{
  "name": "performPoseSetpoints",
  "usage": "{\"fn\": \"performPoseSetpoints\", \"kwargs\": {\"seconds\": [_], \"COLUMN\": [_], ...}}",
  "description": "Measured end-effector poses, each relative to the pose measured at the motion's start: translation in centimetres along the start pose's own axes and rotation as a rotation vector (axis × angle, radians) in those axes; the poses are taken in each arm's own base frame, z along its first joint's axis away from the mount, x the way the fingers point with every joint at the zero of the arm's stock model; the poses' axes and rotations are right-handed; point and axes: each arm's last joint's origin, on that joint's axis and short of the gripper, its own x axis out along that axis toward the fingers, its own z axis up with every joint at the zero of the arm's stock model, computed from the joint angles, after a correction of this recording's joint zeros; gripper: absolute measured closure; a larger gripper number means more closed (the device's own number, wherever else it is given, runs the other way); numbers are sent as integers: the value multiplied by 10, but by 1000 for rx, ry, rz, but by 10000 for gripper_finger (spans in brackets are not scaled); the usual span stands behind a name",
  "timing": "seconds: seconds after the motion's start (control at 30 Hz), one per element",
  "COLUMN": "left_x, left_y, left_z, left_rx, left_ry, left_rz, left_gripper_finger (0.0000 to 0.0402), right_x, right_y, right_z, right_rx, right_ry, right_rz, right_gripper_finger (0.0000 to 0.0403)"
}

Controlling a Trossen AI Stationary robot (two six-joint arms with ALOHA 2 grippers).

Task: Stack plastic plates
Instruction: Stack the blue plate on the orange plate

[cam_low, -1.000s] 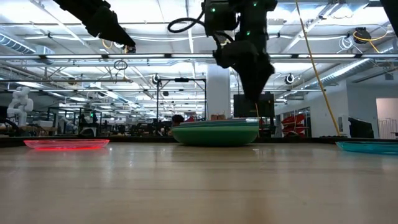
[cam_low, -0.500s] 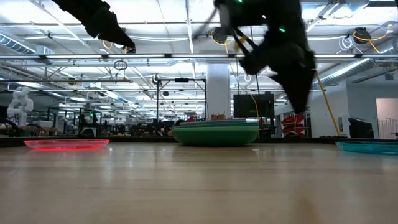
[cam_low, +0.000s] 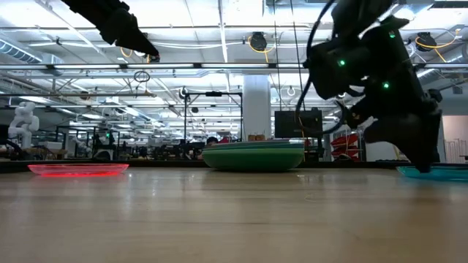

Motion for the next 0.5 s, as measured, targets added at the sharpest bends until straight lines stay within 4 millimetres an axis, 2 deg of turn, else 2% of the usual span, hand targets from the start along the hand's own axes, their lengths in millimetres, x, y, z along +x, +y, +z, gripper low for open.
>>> {"fn": "performPoseSetpoints", "kwargs": {"seconds": [0.33,0.5], "left_x": [0,0], "left_y": [0,0], "left_z": [0,0], "left_rx": [-1,-2], "left_ry": [-2,-2], "left_rz": [0,0], "left_gripper_finger": [238,238], "right_x": [5,5], "right_y": [3,3], "right_z": [1,3], "right_rx": [32,67], "right_ry": [-31,-57], "right_rz": [56,50], "right_gripper_finger": [249,284]}}
